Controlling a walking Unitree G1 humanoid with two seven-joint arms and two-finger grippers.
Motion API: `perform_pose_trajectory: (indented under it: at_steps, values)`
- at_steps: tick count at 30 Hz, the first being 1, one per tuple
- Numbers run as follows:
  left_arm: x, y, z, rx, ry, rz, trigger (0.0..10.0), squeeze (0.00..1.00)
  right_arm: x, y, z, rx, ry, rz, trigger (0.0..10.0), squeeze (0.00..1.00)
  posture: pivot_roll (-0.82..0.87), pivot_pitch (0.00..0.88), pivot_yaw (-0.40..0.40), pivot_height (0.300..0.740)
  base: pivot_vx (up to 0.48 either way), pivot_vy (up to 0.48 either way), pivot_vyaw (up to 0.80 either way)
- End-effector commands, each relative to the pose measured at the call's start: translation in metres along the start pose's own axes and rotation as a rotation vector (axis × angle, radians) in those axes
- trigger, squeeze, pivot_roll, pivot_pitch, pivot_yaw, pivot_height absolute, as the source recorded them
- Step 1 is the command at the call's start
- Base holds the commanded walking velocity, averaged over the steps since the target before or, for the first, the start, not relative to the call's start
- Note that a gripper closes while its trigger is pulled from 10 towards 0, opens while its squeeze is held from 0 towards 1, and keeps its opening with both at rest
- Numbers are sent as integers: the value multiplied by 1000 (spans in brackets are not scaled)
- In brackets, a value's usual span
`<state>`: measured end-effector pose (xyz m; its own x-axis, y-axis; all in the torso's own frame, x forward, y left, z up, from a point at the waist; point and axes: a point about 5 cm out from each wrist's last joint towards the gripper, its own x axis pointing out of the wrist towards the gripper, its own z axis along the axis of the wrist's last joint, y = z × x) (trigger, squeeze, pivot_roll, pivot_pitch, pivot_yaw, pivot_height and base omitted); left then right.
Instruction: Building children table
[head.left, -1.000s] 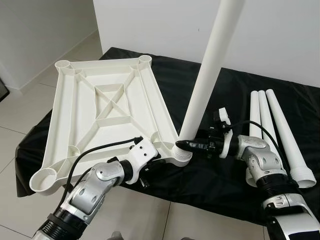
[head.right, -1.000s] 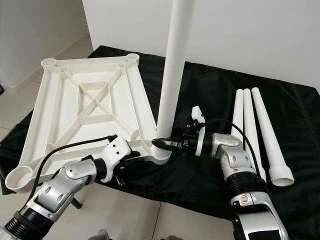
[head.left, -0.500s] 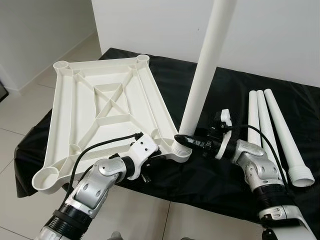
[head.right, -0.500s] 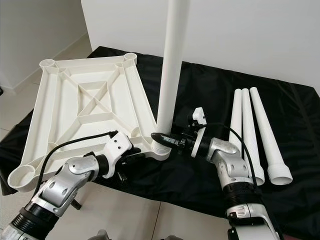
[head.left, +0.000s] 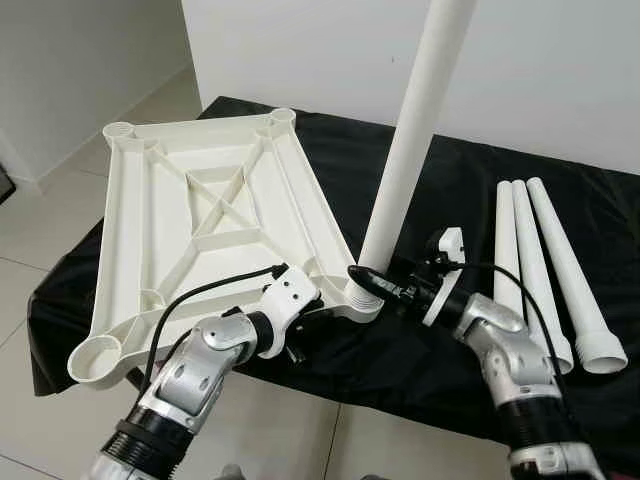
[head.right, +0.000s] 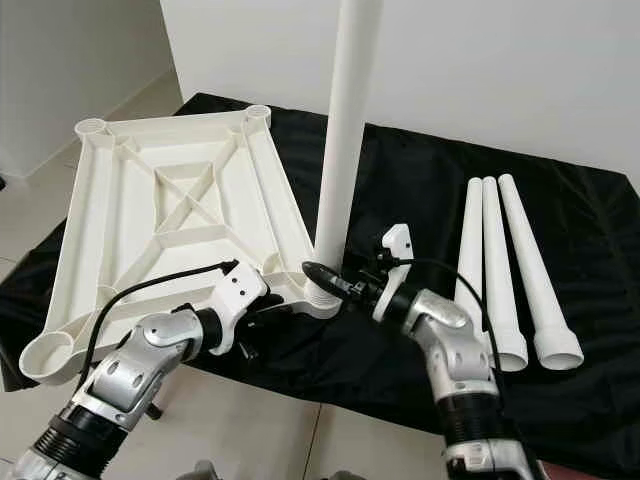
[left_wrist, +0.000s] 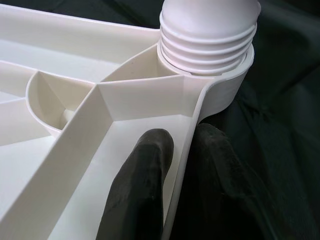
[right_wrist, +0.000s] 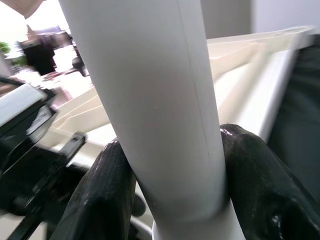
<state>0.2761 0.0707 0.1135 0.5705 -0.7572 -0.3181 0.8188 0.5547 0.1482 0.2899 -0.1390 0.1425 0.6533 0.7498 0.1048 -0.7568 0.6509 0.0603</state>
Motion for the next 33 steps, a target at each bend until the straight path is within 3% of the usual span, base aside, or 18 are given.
perform_pose_trajectory:
  at_steps: [1,5,8,12,14,20,26,31,32,33]
  values:
    - [8,3,-9,-38,50,196,10000,0,17,22,6,15,-52,92,0,0,-20,0,-50,740,0,0,0]
    - [9,4,-5,-50,38,236,10000,0,23,25,8,18,-78,-73,0,0,-20,0,-48,740,0,0,0]
    - [9,4,-4,-47,37,239,10000,0,24,25,8,28,-85,-98,0,0,-20,0,-48,740,0,0,0]
    - [10,3,-1,-54,24,253,10000,0,26,25,10,-26,-80,-160,0,0,-21,0,-45,740,0,0,0]
    - [11,4,4,-72,-1,308,10000,0,31,31,13,-56,-110,-247,0,0,-17,0,-45,740,0,0,0]
    - [14,1,9,-90,-22,359,10000,0,42,38,12,-73,-108,-316,0,0,-15,0,-41,740,0,0,0]
    - [16,0,10,-98,-24,378,10000,0,48,35,10,-60,-95,-418,0,0,-12,0,-39,740,0,0,0]
    - [16,0,12,-112,-31,388,10000,0,50,38,8,-57,-90,-423,0,0,-11,0,-38,740,0,0,0]
    - [16,1,12,-106,-30,392,10000,0,50,39,6,-53,-83,-416,1922,0,-12,0,-36,740,0,0,0]
    - [15,2,11,-109,-29,390,10000,0,50,39,6,-51,-78,-416,10000,0,-12,0,-34,740,0,0,0]
